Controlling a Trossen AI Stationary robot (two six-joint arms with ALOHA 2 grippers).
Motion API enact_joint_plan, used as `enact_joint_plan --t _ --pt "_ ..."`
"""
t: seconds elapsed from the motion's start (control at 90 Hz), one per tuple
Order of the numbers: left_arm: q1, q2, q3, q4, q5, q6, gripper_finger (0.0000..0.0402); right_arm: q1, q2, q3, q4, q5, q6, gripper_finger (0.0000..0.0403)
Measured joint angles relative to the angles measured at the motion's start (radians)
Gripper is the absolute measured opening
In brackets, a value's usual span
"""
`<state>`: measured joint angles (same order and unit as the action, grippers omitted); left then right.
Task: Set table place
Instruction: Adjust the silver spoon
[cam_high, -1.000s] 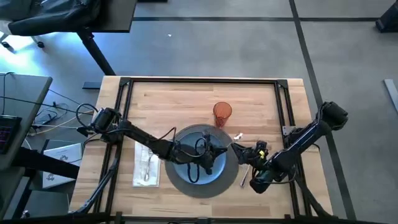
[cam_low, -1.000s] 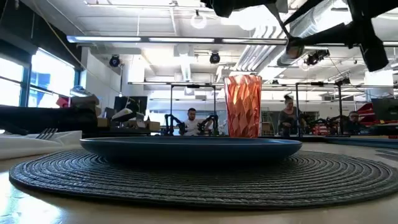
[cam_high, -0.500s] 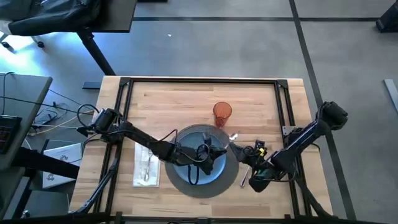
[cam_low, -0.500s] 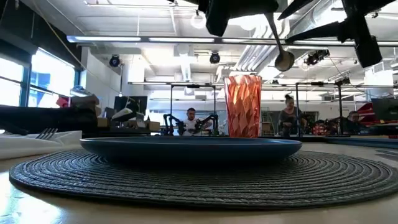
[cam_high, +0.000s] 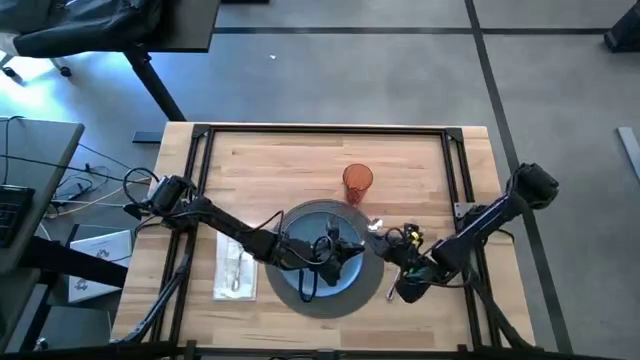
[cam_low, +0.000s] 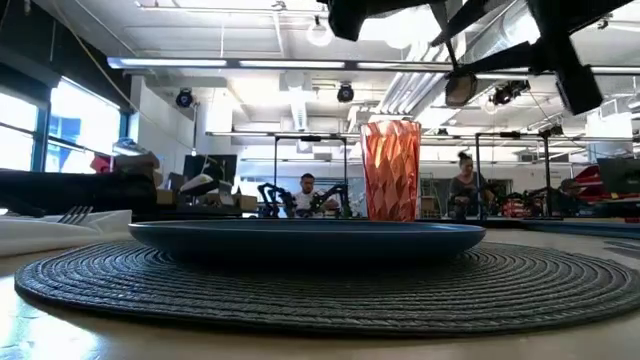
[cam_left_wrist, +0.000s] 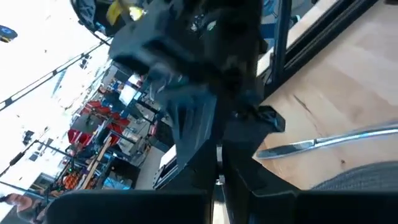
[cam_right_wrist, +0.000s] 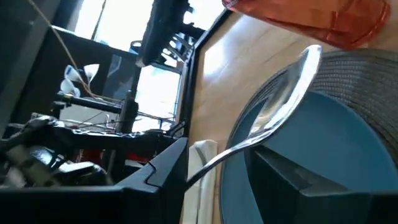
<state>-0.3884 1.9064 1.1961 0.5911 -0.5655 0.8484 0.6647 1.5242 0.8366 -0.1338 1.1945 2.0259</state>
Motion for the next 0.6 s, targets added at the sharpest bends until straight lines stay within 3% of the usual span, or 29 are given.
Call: enact_joint_plan --t 0.178,0.389,0.6 --pt "-0.001 0.0 0.0 0.003 0.002 0.011 0.0 -0.003 0.001 0.0 0.042 0.032 -0.086 0.0114" --pt "-0.001 0.0 0.0 -0.01 0.017 -0.008 0.0006 -0.001 0.0 0.003 0.058 0.067 -0.127 0.0019" --pt "-0.003 0.0 0.0 -0.055 0.025 -0.045 0.0038 -0.001 0.0 0.003 0.048 0.084 -0.203 0.0007"
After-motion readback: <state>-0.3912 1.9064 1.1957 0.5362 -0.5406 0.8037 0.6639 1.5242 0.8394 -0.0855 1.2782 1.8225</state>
